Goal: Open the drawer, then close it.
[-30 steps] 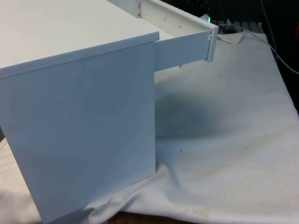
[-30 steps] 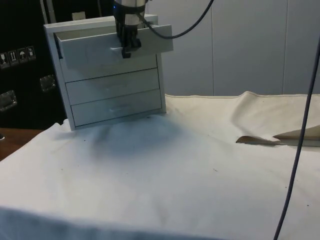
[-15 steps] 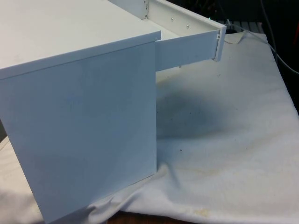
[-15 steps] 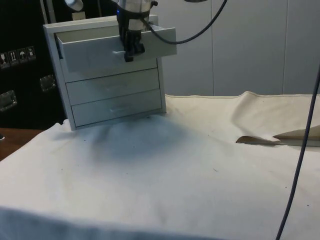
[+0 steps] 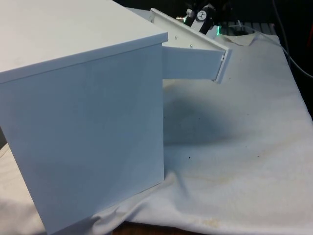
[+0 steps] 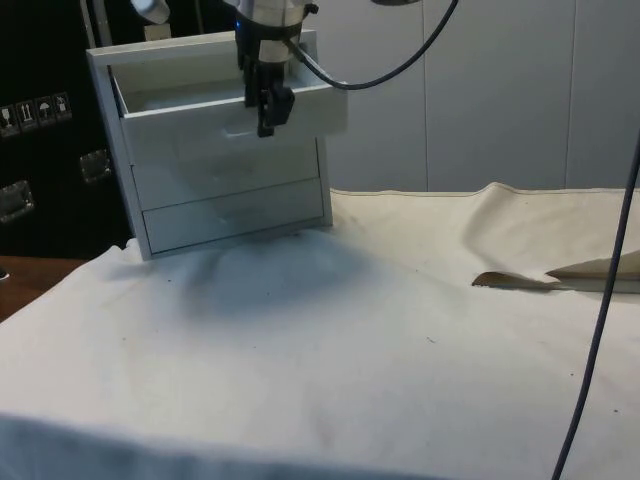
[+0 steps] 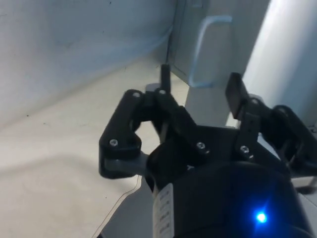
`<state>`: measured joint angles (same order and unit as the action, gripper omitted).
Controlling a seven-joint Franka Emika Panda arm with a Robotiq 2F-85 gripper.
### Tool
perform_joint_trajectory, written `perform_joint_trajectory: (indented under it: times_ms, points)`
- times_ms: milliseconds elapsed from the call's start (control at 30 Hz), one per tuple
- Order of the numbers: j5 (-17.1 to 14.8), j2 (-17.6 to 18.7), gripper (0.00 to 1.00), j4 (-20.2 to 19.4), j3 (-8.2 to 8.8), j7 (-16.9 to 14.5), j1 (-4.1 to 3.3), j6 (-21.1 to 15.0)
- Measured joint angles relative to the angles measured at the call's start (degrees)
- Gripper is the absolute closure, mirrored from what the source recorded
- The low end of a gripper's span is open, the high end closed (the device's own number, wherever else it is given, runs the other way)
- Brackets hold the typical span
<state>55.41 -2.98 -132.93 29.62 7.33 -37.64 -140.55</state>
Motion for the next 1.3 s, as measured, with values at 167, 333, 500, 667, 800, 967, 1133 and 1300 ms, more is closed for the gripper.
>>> perform_joint_trajectory:
  times_ms: [167, 333, 500, 667, 800, 967, 1133, 1300]
  points:
    - [0.00, 0.00, 0.12, 0.00, 0.00, 0.11, 0.00, 0.00]
    - [0.00, 0.00, 0.00, -0.06, -0.17, 0.17, 0.00, 0.00]
    - [0.00, 0.17, 0.00, -0.40, -1.32, 1.26, 0.00, 0.17]
    - [0.11, 0.97, 0.00, -0.92, -3.50, 3.90, 0.00, 0.86]
    - [0.17, 1.83, 0.00, -0.97, -4.47, 5.39, 0.00, 0.86]
    - [0.29, 3.50, 0.00, -1.03, -6.36, 8.54, 0.00, 0.86]
    - [0.63, 4.13, 0.00, -1.15, -7.10, 10.08, 0.00, 0.86]
    - [2.18, 5.16, 0.01, -1.38, -7.68, 13.46, 0.00, 0.86]
